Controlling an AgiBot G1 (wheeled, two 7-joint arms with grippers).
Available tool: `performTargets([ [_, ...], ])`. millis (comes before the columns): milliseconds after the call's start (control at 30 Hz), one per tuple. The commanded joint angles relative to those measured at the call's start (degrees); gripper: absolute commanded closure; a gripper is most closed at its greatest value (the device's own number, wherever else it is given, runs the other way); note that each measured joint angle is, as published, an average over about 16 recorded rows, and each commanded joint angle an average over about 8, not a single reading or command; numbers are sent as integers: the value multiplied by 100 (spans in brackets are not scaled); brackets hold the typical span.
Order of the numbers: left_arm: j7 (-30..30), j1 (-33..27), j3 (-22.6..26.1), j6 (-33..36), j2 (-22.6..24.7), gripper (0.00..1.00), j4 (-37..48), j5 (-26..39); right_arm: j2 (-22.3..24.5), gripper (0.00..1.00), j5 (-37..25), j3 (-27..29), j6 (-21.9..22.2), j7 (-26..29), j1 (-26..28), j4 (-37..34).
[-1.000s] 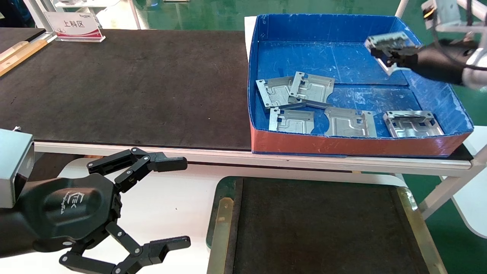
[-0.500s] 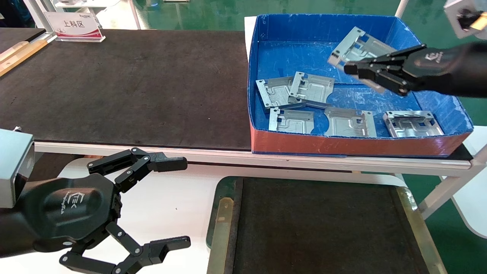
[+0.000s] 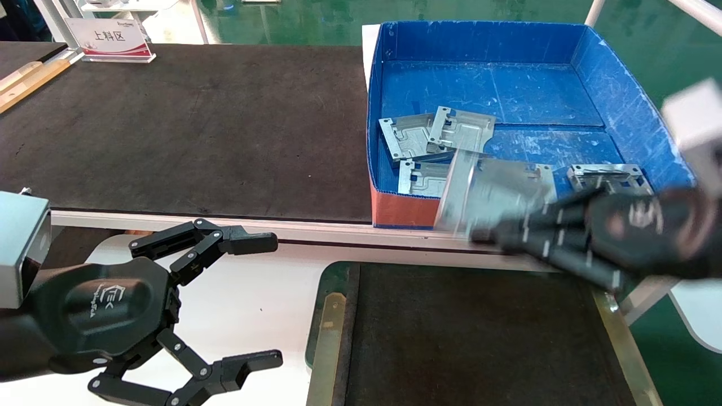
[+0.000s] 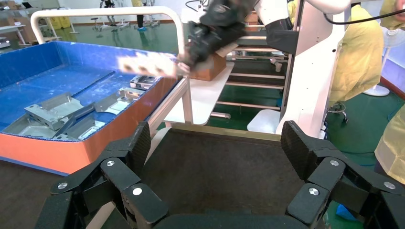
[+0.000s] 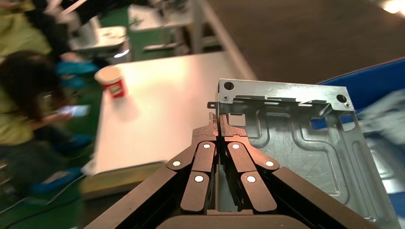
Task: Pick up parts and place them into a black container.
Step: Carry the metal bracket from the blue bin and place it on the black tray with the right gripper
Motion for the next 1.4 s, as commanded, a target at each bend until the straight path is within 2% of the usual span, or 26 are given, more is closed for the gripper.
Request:
performTargets([
  [33, 0, 0, 0, 0, 0, 0, 0, 0, 207, 100, 230, -41, 68, 237, -299, 541],
  [167, 0, 0, 0, 0, 0, 0, 0, 0, 312, 100, 163, -176, 463, 186, -976, 1200],
  [300, 0, 0, 0, 0, 0, 0, 0, 0, 244, 100, -66, -339, 861, -85, -1558, 1504],
  [633, 0, 0, 0, 0, 0, 0, 0, 0, -421, 100, -884, -766, 1704, -747, -2338, 1321],
  [900, 0, 0, 1, 0, 0, 0, 0, 0, -1076, 100, -1527, -1007, 2018, -1448, -2324, 673],
  [1167, 0, 0, 1, 0, 0, 0, 0, 0, -1688, 100, -1829, -1117, 1873, -2357, -1914, -302],
  [1400, 0, 0, 1, 0, 0, 0, 0, -1, -2213, 100, -2017, -1215, 1720, -2944, -1508, -1282],
])
